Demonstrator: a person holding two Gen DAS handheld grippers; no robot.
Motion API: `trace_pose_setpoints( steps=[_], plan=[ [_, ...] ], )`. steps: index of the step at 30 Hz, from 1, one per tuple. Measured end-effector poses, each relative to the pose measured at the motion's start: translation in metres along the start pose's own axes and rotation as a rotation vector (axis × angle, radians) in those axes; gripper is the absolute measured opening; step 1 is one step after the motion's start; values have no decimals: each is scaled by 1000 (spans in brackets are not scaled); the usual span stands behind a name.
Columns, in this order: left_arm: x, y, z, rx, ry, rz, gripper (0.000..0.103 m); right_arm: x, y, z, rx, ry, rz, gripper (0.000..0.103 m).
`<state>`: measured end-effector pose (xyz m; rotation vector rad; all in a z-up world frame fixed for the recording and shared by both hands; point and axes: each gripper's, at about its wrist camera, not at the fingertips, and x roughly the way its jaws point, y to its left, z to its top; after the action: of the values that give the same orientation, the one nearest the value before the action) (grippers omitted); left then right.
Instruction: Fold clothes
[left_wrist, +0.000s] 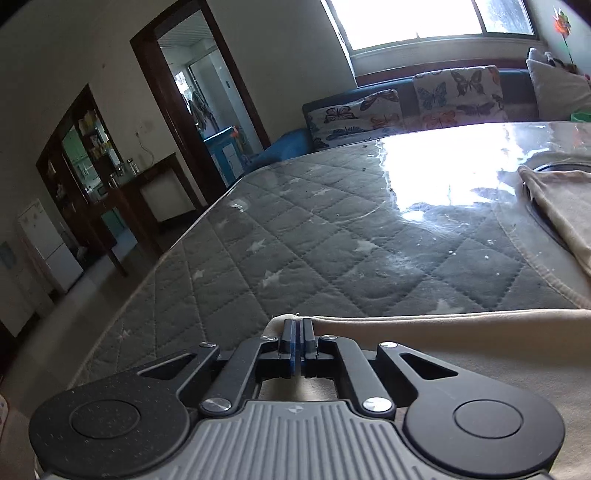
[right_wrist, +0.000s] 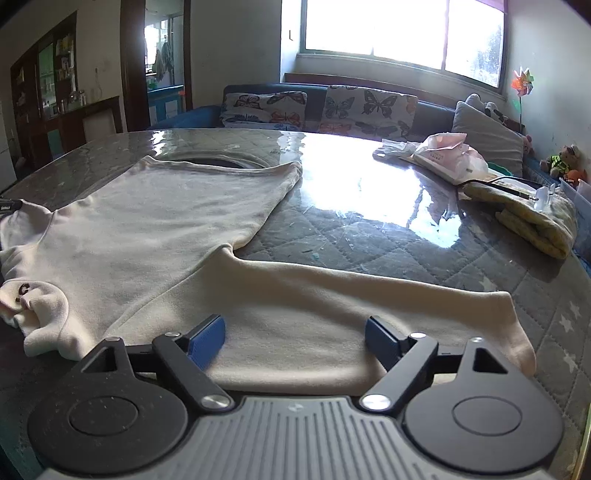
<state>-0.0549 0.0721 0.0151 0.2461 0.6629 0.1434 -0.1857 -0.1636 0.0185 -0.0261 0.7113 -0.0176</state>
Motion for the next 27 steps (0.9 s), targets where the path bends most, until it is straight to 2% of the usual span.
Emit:
trace_pose_setpoints(
  steps=[2,4,5,7,8,9,11,14,17,19,21,24,27],
  plan=[
    [5,-2,2,22,-5,20,3,0,1,2,-10,5,1,84],
    [9,-3,4,40,-8,38,8,-2,3,6,-28,1,-2,84],
    [3,-3,6,20,0,18,14,-4,4,8,-34,-8,0,84],
    [-15,-5,8,-16,1,-75,21,-5,5,12,-35,-16,6,85],
    [-25,-7,9,-30,2,-130,31,-5,5,14,-33,-18,9,86],
    [-35,-12,10,-48,10,-190,48,-5,5,16,-32,-21,12,86],
    [-52,-24,11,-68,26,-329,59,-4,5,20,-23,-27,17,86],
    [-67,-53,10,-49,54,-449,75,3,5,23,10,-35,27,86],
    [-71,-83,10,-45,140,-538,89,10,7,23,17,-38,22,87],
    [-73,-100,10,-33,179,-553,90,11,8,23,20,-43,19,88],
    [-75,-116,8,-10,204,-549,98,13,7,23,33,-47,17,89],
    [-76,-130,5,13,230,-496,103,16,8,21,38,-51,7,92],
    [-80,-136,3,23,236,-469,103,23,9,16,43,-35,6,98]
  ],
)
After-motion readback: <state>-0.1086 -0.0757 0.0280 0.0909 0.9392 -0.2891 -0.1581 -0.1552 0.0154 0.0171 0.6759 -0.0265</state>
